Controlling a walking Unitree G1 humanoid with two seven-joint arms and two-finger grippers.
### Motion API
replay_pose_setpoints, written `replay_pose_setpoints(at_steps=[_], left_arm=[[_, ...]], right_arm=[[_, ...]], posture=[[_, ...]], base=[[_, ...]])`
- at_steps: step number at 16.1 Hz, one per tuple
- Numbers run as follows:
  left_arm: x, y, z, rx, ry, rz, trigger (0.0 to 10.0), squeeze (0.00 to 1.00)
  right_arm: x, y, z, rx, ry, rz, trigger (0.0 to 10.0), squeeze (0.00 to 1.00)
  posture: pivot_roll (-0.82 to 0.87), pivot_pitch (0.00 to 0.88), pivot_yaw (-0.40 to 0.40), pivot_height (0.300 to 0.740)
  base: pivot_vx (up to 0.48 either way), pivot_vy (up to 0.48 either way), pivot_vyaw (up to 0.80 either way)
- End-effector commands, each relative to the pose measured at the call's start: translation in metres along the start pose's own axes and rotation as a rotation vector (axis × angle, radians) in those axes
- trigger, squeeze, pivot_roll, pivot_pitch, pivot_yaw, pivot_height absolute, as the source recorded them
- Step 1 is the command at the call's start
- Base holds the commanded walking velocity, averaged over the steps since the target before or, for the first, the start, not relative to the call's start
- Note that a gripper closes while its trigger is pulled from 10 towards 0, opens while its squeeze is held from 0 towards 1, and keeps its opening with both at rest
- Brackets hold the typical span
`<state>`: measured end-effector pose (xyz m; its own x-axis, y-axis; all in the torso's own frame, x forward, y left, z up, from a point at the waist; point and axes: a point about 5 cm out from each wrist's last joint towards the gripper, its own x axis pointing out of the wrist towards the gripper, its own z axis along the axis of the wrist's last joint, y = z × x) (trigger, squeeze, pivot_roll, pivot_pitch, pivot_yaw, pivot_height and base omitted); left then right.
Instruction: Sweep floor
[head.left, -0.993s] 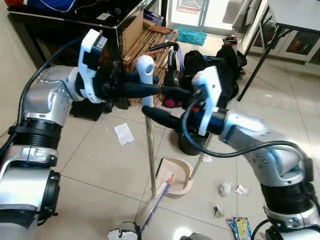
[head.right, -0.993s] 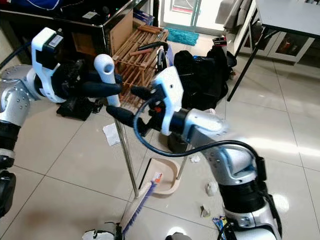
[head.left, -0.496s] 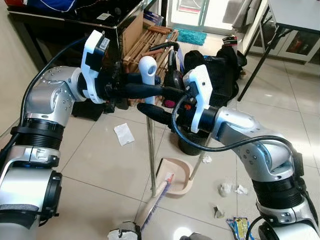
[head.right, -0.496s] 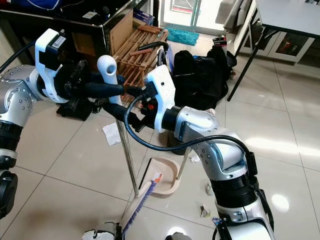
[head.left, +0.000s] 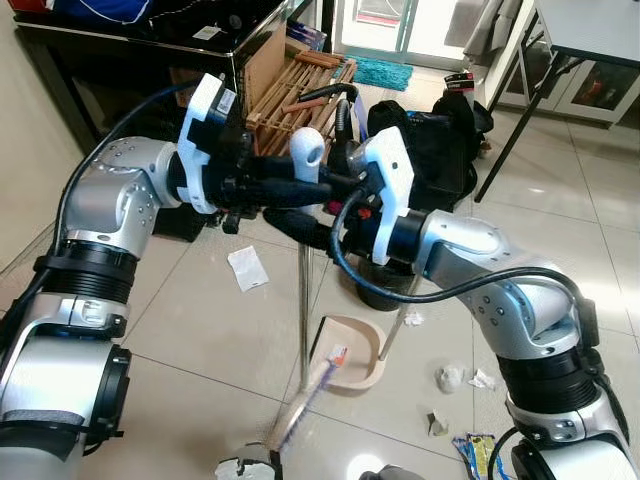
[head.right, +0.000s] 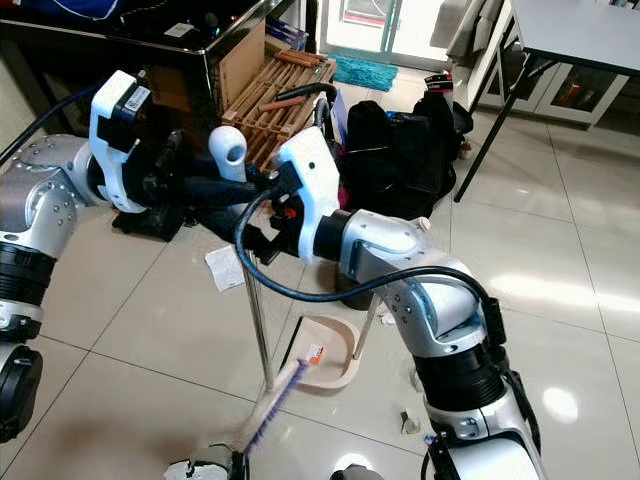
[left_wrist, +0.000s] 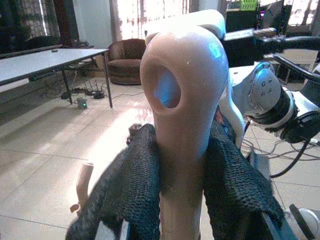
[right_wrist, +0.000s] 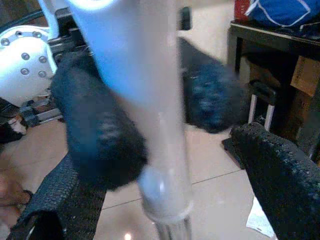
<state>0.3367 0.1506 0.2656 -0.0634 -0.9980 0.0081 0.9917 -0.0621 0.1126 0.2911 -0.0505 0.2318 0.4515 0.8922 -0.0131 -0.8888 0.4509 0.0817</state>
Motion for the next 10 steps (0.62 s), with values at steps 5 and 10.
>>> replay_pose_setpoints(at_steps=[5, 10], left_arm=[[-0.0005, 0.0013, 0.0053, 0.027, -0.003, 0.005, 0.0, 0.0], [-0.001, 0.0012, 0.0034, 0.025, -0.008, 0.009, 0.0, 0.0]], right_arm=[[0.0023, 0.0028, -0.0012, -0.003, 0.02, 0.016, 6.4, 0.0], [0.004, -0.0024, 0.0017, 0.01, 0.002, -0.015, 0.0, 0.0]], posture=[[-0.06, 0.047, -0.008, 0.74], [-0.06, 0.045, -0.011, 0.74]], base=[[0.0, 0.0, 0.0], [0.0, 0.0, 0.0]])
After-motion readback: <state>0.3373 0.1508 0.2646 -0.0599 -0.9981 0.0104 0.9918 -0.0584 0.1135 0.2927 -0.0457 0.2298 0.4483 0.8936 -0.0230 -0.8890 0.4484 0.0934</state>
